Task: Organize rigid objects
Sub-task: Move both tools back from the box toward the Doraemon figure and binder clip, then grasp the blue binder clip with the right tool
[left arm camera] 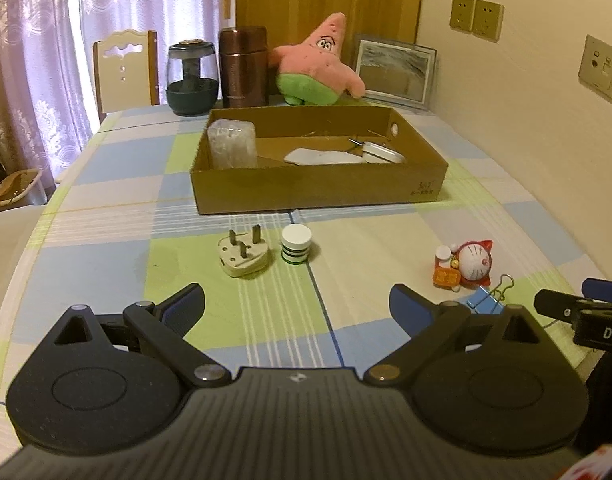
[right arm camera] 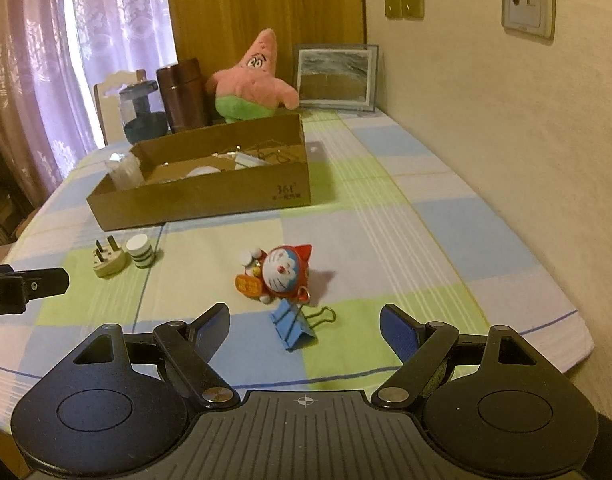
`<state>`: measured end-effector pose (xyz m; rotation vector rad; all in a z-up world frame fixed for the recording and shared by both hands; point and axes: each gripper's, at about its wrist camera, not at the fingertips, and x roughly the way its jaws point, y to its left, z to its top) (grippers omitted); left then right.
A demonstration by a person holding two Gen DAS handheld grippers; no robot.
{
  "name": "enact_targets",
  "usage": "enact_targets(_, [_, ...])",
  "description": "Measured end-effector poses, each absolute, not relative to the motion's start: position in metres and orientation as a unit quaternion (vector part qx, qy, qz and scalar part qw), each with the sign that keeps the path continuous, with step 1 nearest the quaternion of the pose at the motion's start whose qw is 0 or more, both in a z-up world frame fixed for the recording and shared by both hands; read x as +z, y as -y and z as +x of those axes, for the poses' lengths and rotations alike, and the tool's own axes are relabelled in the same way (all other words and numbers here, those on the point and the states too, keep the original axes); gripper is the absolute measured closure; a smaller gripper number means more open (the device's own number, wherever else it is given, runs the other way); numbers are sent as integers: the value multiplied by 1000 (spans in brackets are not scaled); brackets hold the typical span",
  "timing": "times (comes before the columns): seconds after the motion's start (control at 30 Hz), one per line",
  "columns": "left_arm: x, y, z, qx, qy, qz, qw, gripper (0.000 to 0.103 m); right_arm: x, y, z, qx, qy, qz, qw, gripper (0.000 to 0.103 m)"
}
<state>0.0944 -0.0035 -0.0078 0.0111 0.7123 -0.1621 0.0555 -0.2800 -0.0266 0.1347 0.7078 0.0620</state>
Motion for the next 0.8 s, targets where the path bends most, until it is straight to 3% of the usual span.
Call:
enact_targets(0.63, [-27,29,122,-106,-363,23,925,6,-67,294,85,29,-373,95,922,24])
enact_targets(0.8, [-36,33,130,-109,-371,22,922,6,-74,292,91,48,-372,96,922,42])
